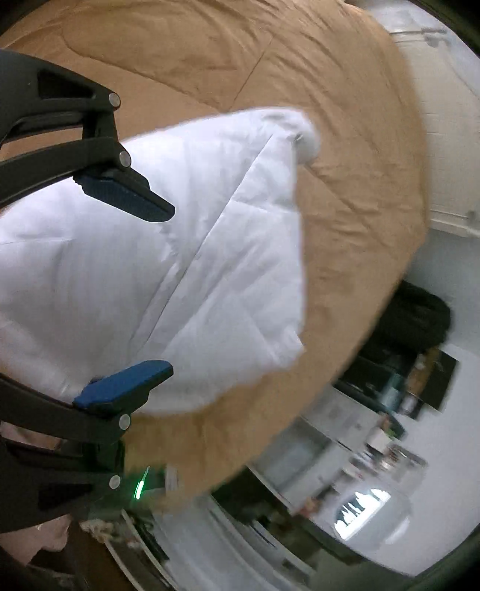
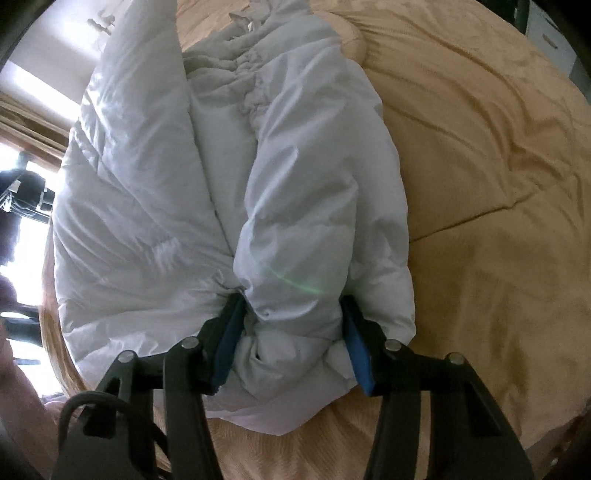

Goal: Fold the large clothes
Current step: 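Grasp the folded jacket bundle with both tools and press it together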

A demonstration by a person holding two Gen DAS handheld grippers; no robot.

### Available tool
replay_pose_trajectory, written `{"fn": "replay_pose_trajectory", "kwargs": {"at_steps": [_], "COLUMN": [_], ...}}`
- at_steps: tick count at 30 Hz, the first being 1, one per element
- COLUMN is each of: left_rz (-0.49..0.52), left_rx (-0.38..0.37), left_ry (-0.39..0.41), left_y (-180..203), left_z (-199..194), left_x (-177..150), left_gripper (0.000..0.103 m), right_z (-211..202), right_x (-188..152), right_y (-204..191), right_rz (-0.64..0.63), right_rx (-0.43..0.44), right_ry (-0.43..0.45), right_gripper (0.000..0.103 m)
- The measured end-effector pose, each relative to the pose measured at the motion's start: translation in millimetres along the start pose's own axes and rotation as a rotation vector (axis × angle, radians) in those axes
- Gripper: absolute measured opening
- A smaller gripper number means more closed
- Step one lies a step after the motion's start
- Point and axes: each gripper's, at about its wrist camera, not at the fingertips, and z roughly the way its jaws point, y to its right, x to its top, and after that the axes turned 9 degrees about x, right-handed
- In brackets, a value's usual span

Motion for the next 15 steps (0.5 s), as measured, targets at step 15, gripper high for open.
{"fn": "replay_pose_trajectory", "kwargs": {"at_steps": [15], "left_rz": [0.030], "left_rx": [0.105], "left_ry": [-0.033], "left_y": [41.1], "left_z": [94.2], "left_x": [-2.3], "left_gripper": [0.088], "right_z": [-103.1], "right_x": [53.3], "right_y": [-39.1], "right_rz": [-0.035], "right_rx": [0.111], "right_ry": [0.227], "right_gripper": [0.045]}}
